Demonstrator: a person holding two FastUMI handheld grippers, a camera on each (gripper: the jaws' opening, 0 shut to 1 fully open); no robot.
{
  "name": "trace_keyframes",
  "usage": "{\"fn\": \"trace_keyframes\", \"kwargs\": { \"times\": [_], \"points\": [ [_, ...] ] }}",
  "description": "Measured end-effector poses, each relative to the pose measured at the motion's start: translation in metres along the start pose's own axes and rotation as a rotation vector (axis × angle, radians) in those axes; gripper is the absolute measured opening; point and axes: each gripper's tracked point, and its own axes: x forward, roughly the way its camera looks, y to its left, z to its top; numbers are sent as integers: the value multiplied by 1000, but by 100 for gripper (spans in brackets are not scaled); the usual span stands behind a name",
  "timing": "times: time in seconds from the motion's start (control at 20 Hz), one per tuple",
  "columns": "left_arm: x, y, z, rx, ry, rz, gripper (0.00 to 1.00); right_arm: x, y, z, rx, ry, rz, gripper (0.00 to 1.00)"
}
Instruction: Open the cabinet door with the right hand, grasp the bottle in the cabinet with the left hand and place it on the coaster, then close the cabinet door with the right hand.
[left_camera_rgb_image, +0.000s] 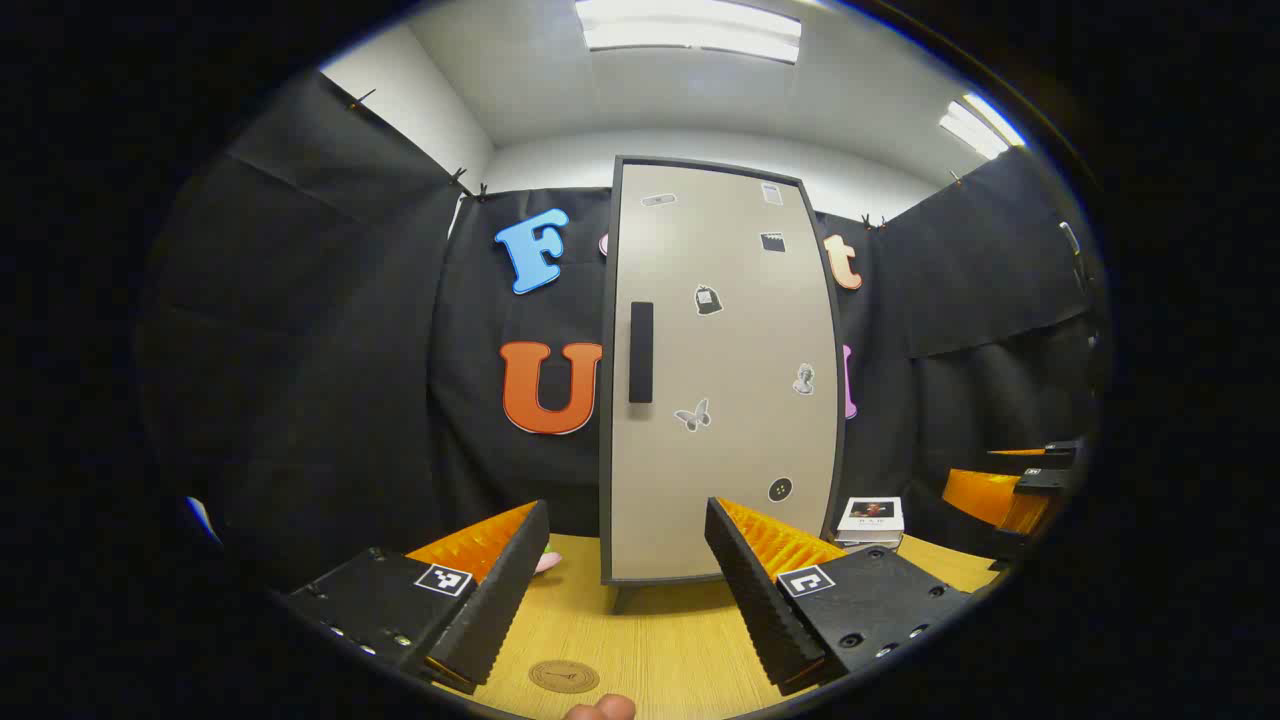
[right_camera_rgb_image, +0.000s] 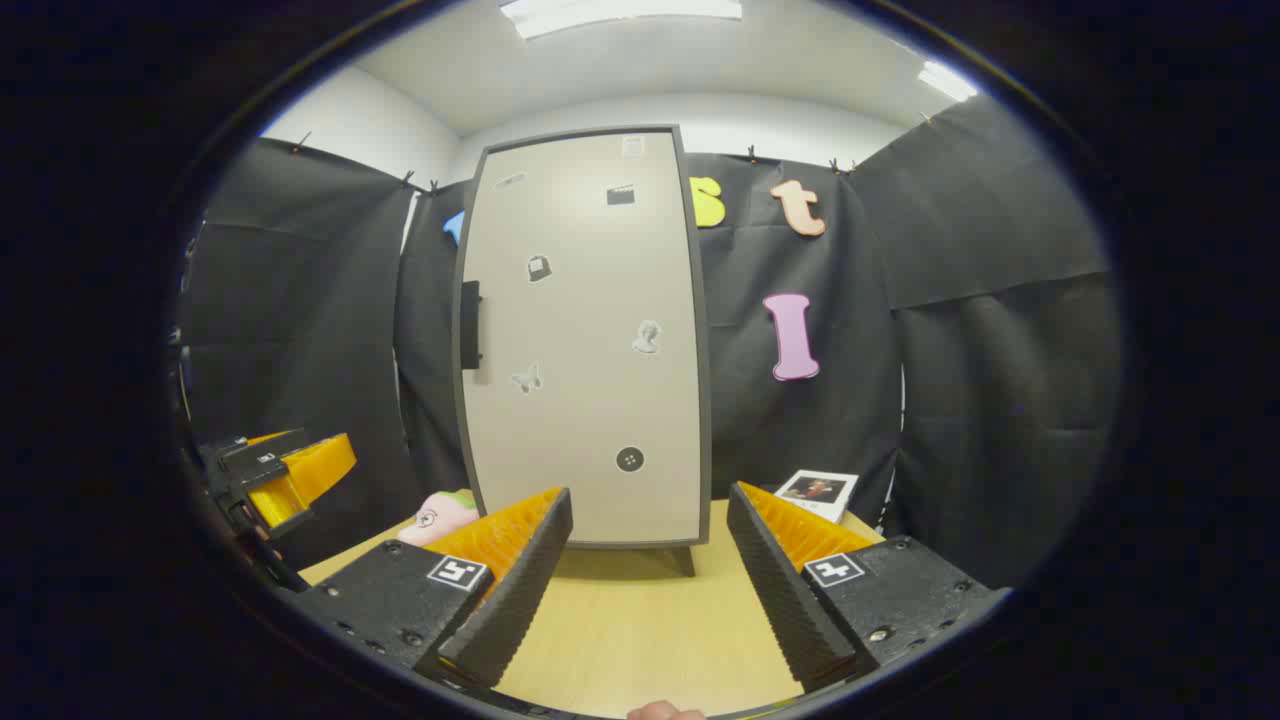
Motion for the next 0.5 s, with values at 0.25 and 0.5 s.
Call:
{"fn": "trace_keyframes", "kwargs": {
  "times": [0.25, 0.5],
  "points": [
    [2, 1, 0, 4, -2, 6, 95, 3, 3, 0, 11, -1, 15, 97],
    [5, -2, 0, 7, -1, 4, 95, 6, 0, 2, 11, -8, 9, 100]
  ]
}}
